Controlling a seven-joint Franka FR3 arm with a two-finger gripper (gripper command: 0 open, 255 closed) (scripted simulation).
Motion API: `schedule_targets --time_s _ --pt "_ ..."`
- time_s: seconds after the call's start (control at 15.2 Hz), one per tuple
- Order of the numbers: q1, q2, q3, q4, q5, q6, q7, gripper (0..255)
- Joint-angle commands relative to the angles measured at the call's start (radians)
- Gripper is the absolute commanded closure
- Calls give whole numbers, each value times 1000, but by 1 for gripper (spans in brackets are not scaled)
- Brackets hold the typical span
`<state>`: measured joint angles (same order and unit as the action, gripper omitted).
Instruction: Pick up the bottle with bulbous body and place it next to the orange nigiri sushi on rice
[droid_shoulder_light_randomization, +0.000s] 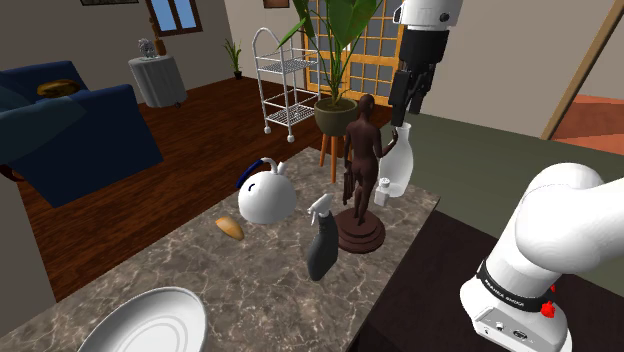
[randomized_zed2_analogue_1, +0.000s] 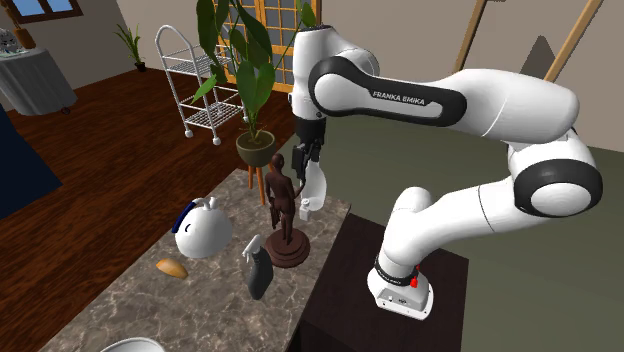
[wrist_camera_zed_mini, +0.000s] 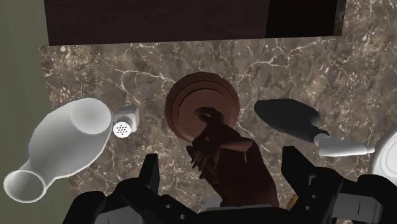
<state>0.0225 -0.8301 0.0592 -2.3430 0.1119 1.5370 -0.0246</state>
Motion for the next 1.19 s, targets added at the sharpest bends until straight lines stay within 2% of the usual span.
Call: schedule_targets --time_s 0.0,0.59,1.12 --pt "0 0 0 0 0 0 0 0" --pt "-71 157 -136 -25 -115 161 -144 0" --pt "-124 357 -253 28 -181 302 -261 0"
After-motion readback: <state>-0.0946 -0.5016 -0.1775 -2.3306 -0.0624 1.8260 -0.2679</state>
